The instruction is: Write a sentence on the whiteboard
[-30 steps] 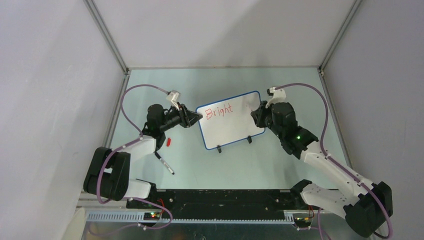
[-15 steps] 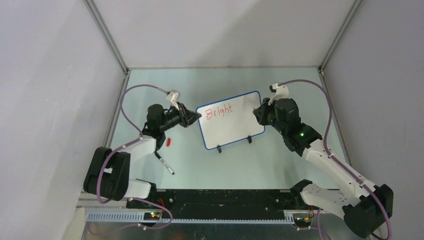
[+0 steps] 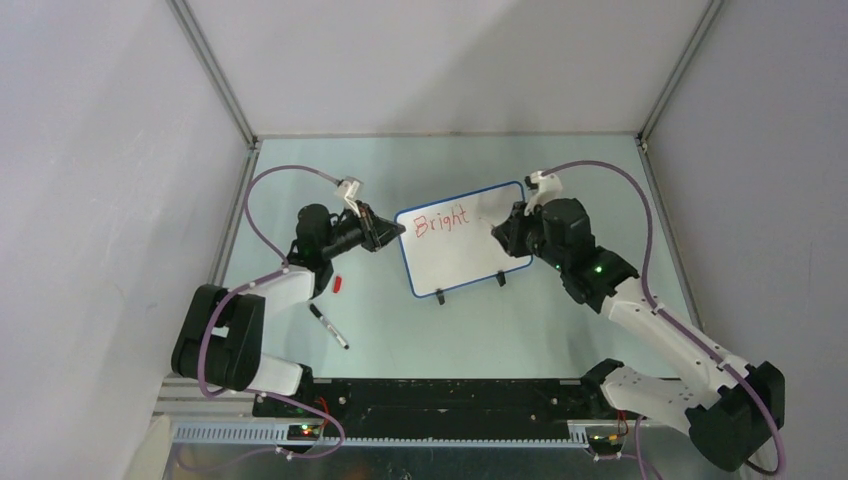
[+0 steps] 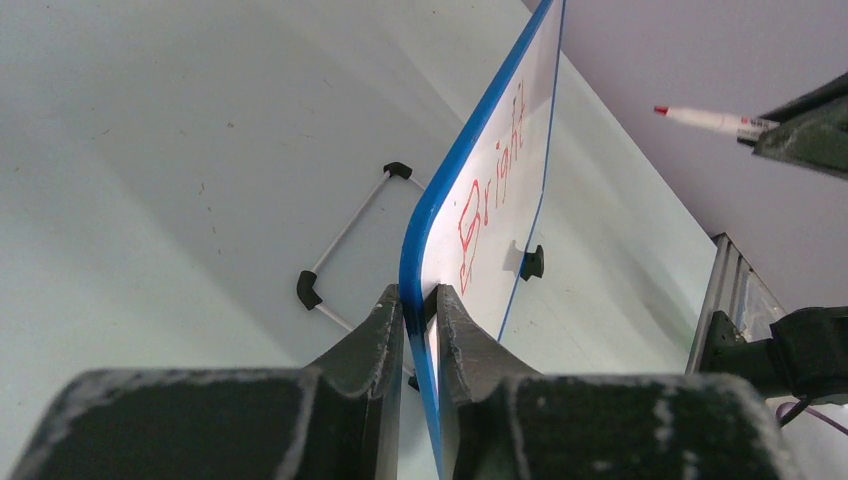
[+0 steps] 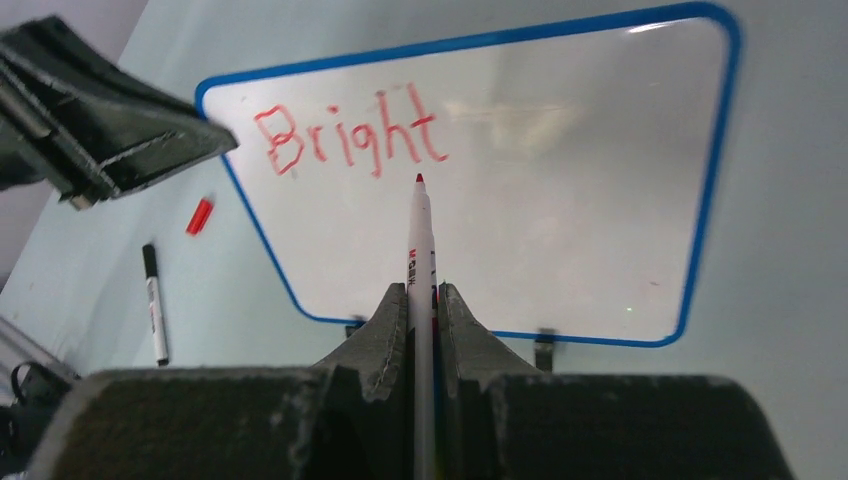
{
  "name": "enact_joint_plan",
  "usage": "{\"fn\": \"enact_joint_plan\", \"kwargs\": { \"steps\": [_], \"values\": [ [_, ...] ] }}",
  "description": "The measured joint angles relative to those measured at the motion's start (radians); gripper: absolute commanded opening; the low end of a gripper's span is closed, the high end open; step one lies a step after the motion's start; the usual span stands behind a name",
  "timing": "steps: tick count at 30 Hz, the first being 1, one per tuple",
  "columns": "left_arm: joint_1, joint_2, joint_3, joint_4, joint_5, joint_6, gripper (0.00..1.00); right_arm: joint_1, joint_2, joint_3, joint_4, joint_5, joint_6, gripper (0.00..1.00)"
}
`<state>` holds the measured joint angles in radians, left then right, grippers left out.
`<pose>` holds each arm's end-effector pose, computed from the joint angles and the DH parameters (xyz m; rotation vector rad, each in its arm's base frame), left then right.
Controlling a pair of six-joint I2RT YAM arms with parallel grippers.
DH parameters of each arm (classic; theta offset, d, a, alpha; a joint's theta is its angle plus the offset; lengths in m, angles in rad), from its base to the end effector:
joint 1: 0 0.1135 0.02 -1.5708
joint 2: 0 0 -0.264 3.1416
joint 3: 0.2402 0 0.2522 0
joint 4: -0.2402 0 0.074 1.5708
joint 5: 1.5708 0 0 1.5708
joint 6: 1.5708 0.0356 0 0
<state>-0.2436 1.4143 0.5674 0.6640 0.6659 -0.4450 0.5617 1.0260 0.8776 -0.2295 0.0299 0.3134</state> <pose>0.2726 -0.0904 0.2119 0.3286 1.8114 -1.0728 0.2005 0.1249 0.3220 -0.2262 1.9757 0.5451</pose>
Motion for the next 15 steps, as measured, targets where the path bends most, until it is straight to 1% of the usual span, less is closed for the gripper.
{"fn": "enact_joint_plan", "kwargs": {
  "steps": [6, 10, 15],
  "values": [
    [0.000, 0.000, 0.005, -0.010, 0.000, 0.001, 0.18, 0.113, 0.050, 0.000, 0.015, 0.021, -0.023, 0.00],
    [0.001, 0.000, 0.011, -0.023, 0.001, 0.001, 0.18, 0.190, 0.087, 0.000, 0.032, 0.080, -0.056, 0.00],
    [0.001, 0.000, 0.011, -0.024, 0.000, 0.001, 0.19, 0.253, 0.119, 0.000, 0.046, 0.141, -0.085, 0.00]
  ]
}}
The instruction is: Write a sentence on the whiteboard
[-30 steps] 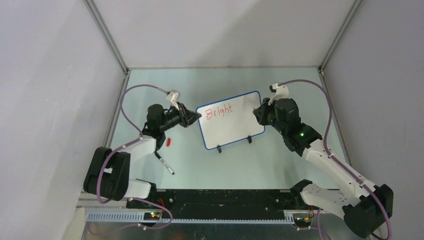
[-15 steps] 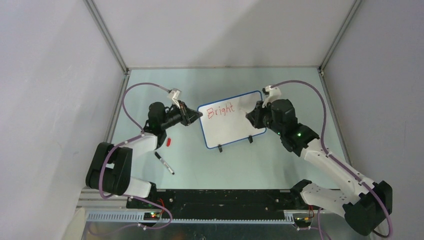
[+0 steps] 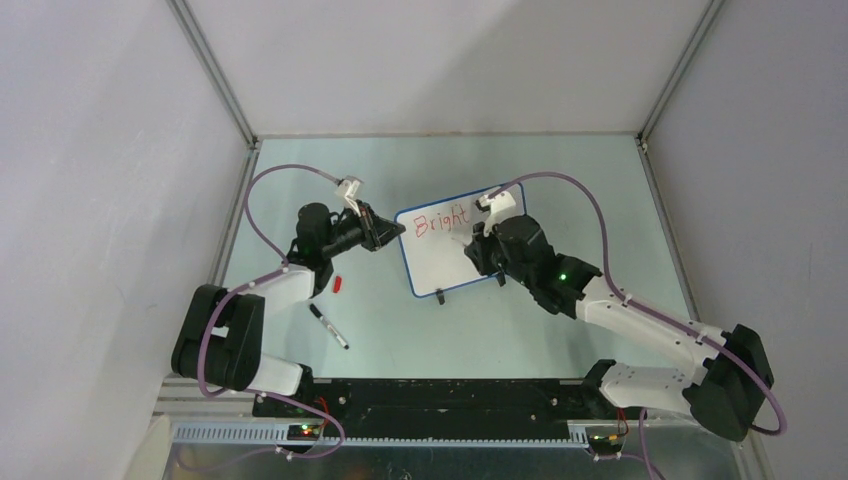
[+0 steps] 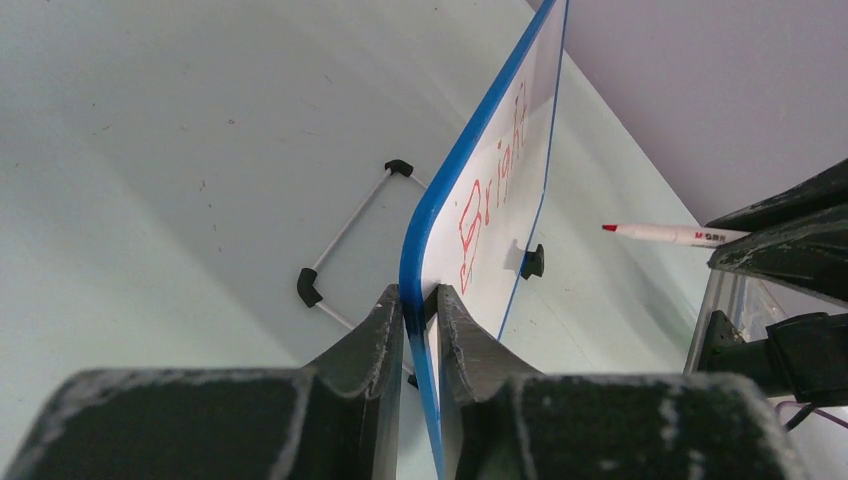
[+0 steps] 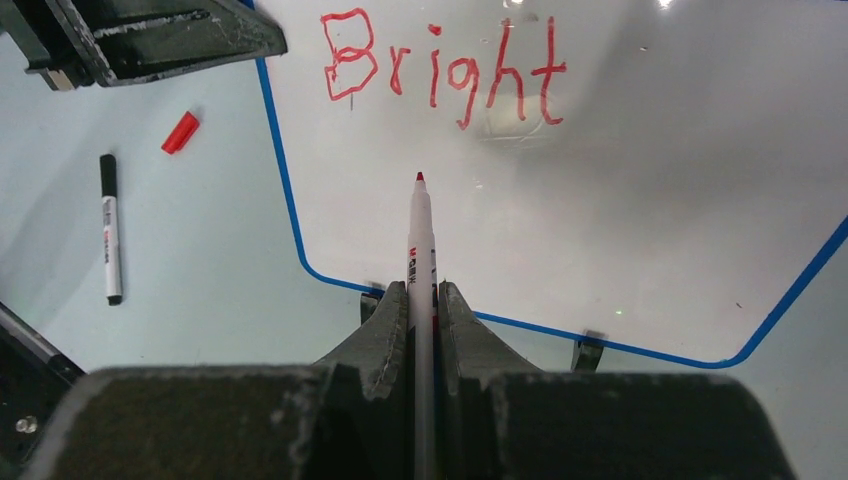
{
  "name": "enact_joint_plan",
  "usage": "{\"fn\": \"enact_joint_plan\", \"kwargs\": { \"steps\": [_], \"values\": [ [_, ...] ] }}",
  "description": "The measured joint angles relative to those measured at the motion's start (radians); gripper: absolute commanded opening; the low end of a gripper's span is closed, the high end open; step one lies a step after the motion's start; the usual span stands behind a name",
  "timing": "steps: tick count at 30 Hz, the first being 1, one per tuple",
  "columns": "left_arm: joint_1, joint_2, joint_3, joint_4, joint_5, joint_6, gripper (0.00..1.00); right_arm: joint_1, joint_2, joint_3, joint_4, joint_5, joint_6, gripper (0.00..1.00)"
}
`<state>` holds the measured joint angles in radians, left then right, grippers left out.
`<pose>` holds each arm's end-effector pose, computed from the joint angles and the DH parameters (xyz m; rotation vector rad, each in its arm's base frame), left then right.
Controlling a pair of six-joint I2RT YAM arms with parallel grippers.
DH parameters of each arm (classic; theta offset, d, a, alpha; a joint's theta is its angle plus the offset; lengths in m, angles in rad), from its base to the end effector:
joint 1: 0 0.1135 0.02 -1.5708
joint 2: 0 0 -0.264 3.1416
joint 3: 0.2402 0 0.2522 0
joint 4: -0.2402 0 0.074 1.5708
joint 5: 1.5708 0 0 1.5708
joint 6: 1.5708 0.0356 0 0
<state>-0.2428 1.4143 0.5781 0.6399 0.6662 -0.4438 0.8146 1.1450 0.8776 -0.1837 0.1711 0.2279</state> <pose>0.2739 -0.0905 0.2128 0.3248 1.8244 -1.0732 0.1837 0.1859 0.2995 -0.4864 1.9906 0.4864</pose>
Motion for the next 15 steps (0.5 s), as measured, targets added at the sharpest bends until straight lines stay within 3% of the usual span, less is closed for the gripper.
{"fn": "enact_joint_plan", "kwargs": {
  "steps": [15],
  "values": [
    [0.000, 0.000, 0.000, 0.000, 0.000, 0.000, 0.19, 0.081, 0.098, 0.021, 0.017, 0.109, -0.049, 0.00]
  ]
}}
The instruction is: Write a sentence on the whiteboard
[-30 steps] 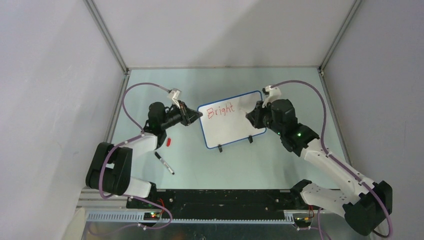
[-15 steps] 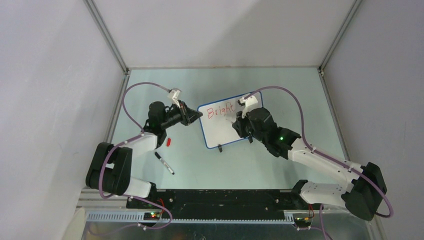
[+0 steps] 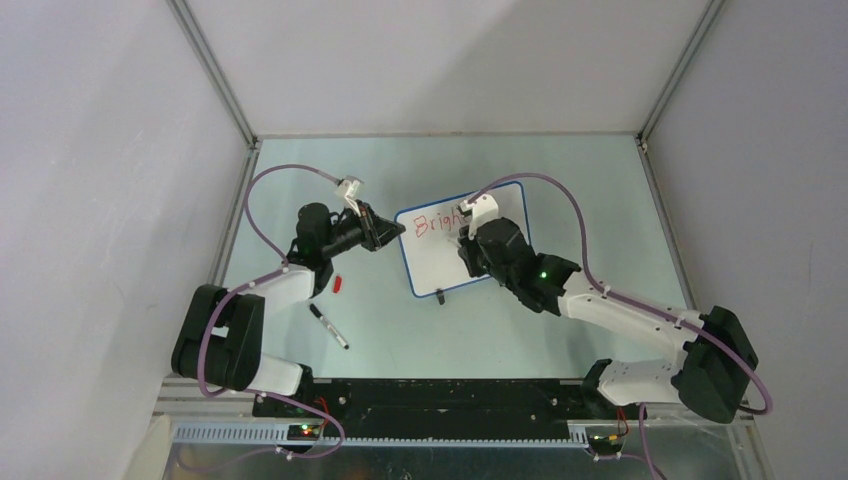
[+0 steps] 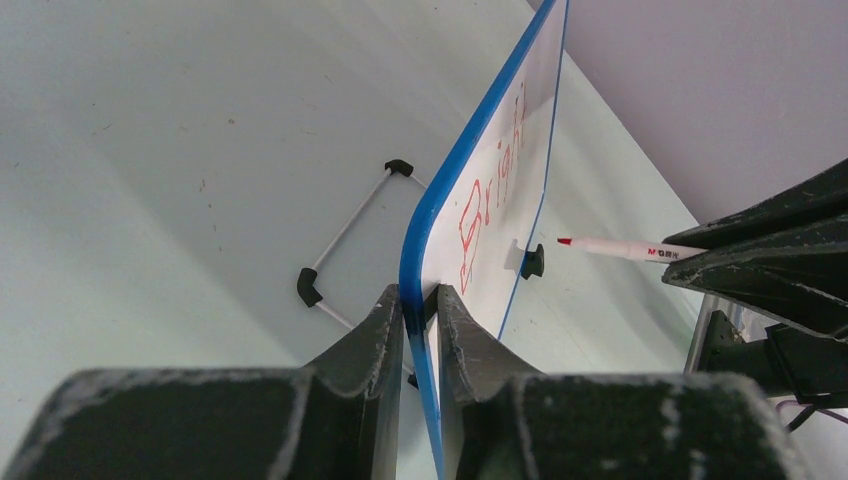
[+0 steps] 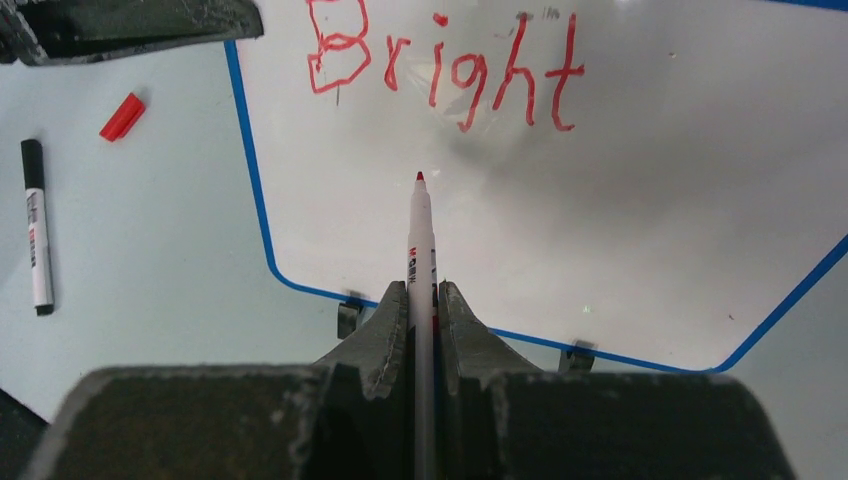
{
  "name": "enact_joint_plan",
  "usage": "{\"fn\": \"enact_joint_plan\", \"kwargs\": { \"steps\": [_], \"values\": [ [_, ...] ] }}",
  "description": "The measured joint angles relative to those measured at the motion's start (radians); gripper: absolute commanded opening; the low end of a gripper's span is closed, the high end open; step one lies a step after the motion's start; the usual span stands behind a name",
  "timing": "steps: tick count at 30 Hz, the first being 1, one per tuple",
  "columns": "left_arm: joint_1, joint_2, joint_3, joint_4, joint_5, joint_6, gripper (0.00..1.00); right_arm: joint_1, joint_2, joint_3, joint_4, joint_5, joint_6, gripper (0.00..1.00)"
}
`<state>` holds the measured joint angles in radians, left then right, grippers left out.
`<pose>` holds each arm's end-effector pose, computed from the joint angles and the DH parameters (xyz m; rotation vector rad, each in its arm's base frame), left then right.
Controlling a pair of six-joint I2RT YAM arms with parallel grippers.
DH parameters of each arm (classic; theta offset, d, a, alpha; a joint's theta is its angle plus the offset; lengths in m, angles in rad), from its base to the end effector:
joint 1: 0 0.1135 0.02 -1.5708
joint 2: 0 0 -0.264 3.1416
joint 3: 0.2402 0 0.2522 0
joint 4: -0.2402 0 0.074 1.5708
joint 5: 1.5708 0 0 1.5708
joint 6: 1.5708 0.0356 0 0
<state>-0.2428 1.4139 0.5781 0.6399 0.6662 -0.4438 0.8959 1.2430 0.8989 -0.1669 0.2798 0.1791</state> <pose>0.2738 -0.0905 0.2129 0.3249 1.8240 -1.0732 0.1828 0.2127 0.2844 -0.5673 2.0022 0.3711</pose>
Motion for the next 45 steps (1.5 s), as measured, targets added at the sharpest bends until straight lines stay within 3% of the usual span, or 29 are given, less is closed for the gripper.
{"fn": "enact_joint_plan", "kwargs": {
  "steps": [13, 45],
  "values": [
    [0.000, 0.000, 0.000, 0.000, 0.000, 0.000, 0.19, 0.022, 0.079, 0.064, -0.024, 0.079, -0.011, 0.00],
    [0.000, 0.000, 0.000, 0.000, 0.000, 0.000, 0.19, 0.080, 0.181, 0.153, -0.054, 0.096, -0.024, 0.00]
  ]
}}
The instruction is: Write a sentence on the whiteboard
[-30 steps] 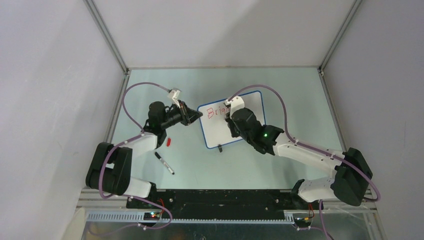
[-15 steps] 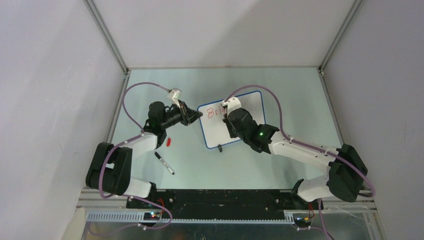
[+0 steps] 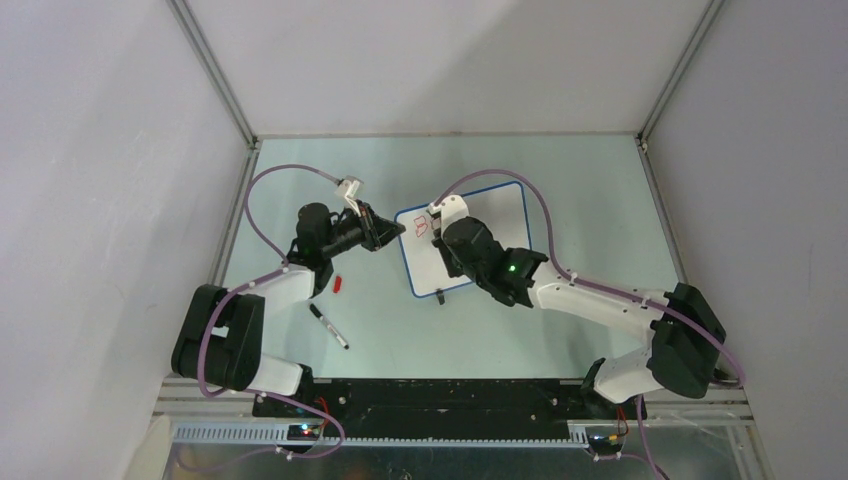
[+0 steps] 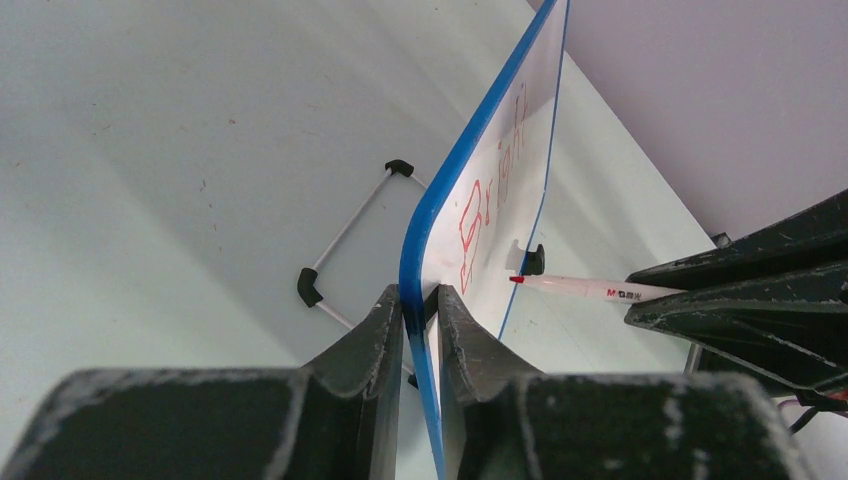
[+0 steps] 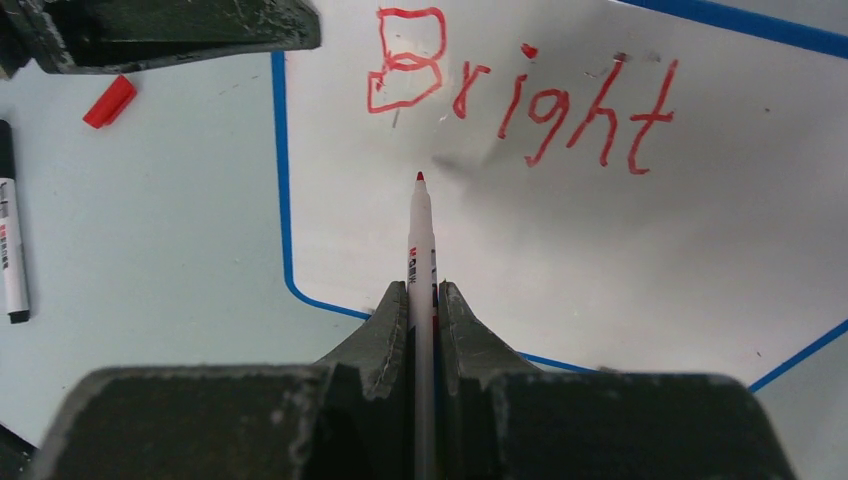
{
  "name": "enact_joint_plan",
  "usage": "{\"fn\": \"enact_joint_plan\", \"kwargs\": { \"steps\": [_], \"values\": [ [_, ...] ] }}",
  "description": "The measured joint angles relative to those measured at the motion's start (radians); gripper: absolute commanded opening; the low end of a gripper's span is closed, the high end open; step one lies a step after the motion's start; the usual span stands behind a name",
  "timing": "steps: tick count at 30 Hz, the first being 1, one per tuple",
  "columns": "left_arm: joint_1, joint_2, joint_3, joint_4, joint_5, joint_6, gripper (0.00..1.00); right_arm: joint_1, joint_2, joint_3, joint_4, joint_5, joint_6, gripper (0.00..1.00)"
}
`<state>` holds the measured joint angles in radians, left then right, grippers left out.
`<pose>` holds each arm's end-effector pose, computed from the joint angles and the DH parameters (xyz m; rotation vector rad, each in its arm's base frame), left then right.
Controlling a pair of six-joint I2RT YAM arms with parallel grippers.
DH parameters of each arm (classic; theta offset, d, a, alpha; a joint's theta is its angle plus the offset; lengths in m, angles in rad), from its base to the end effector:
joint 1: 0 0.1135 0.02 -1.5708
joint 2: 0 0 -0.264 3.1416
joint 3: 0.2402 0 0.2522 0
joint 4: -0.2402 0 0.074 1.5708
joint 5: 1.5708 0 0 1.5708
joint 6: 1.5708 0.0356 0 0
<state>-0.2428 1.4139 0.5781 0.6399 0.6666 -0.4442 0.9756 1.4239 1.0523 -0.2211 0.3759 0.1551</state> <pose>0.2738 -0.0905 0.2129 0.3249 1.8241 -1.0738 0.1904 0.2578 0.2818 -0.6480 2.0274 0.2636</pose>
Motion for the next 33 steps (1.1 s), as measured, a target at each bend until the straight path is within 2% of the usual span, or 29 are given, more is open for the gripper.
{"fn": "enact_joint_plan", "kwargs": {
  "steps": [33],
  "values": [
    [0.000, 0.000, 0.000, 0.000, 0.000, 0.000, 0.20, 0.052, 0.089, 0.065, -0.011, 0.011, -0.004, 0.00]
  ]
}}
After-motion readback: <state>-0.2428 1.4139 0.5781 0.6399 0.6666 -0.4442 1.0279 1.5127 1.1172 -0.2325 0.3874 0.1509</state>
